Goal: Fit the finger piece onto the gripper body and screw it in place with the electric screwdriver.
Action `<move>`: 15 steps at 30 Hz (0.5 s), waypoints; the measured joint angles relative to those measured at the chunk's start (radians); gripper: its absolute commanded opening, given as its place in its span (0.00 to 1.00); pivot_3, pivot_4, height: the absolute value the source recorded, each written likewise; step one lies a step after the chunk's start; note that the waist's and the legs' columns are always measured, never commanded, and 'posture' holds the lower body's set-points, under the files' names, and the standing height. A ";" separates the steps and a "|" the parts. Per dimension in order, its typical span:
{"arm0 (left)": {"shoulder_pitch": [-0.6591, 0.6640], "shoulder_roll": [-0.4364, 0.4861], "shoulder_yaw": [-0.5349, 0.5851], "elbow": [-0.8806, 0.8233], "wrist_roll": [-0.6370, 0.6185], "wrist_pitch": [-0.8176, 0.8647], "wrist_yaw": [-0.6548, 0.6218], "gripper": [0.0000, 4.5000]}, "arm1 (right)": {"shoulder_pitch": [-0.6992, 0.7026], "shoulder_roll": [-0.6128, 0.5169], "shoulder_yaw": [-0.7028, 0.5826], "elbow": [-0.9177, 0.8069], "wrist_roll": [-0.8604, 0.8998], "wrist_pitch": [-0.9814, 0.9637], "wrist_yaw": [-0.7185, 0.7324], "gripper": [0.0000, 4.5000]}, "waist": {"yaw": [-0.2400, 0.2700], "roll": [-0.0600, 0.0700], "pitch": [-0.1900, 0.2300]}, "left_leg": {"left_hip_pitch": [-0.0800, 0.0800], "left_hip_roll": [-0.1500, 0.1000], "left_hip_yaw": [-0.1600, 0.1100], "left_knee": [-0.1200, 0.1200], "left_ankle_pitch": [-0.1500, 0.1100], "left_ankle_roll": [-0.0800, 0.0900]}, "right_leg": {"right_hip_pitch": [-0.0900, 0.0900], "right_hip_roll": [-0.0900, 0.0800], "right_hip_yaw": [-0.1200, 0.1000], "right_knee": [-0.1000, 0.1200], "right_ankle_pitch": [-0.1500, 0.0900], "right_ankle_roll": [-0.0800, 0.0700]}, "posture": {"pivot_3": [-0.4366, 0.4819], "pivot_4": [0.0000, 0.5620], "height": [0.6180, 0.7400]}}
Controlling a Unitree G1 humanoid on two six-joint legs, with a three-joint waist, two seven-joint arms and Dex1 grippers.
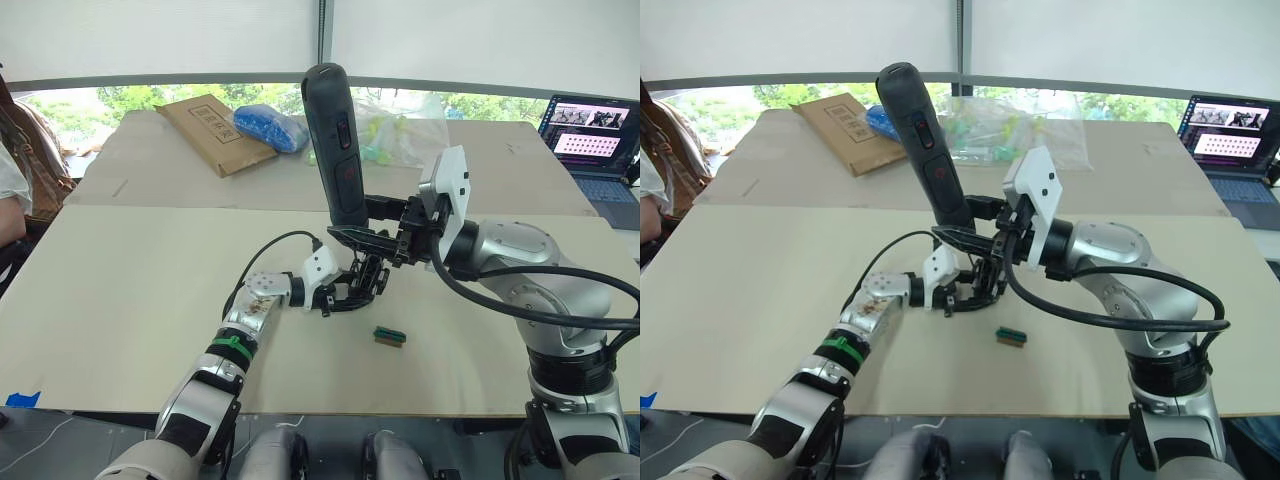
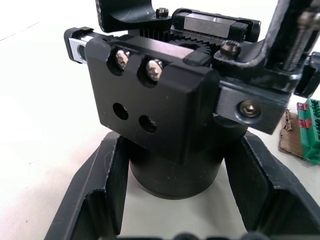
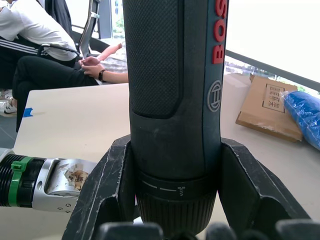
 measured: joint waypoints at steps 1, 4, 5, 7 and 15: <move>0.000 0.000 0.000 0.000 0.000 0.000 0.000 0.51 | 0.005 0.001 0.000 0.000 0.000 0.000 0.000 0.42 | 0.000 0.000 0.000 | 0.000 0.000 0.000 0.000 0.000 0.000 | 0.000 0.000 0.000 0.000 0.000 0.000 | 0.48 0.27 0.93; 0.000 0.001 0.000 0.000 0.000 0.000 0.000 0.51 | 0.018 0.006 0.001 0.000 -0.001 -0.004 -0.001 0.42 | 0.000 0.000 0.000 | 0.000 0.000 0.000 0.000 0.000 0.000 | 0.000 0.000 0.000 0.000 0.000 0.000 | 0.48 0.27 0.93; 0.000 0.001 0.000 0.000 0.000 0.000 0.000 0.51 | 0.018 0.006 0.001 0.000 -0.001 -0.004 -0.001 0.42 | 0.000 0.000 0.000 | 0.000 0.000 0.000 0.000 0.000 0.000 | 0.000 0.000 0.000 0.000 0.000 0.000 | 0.48 0.27 0.93; 0.000 0.002 0.000 0.000 0.000 0.000 0.000 0.51 | 0.019 0.007 0.001 -0.001 -0.001 -0.004 -0.002 0.42 | 0.000 0.000 0.000 | 0.000 0.000 0.000 0.000 0.000 0.000 | 0.000 0.000 0.000 0.000 0.000 0.000 | 0.48 0.27 0.93; 0.000 0.002 0.000 0.000 0.001 0.000 0.001 0.51 | 0.063 0.032 -0.004 -0.021 -0.021 -0.049 -0.019 0.42 | 0.000 0.000 0.000 | 0.000 0.000 0.000 0.000 0.000 0.000 | 0.000 0.000 0.000 0.000 0.000 0.000 | 0.48 0.27 0.93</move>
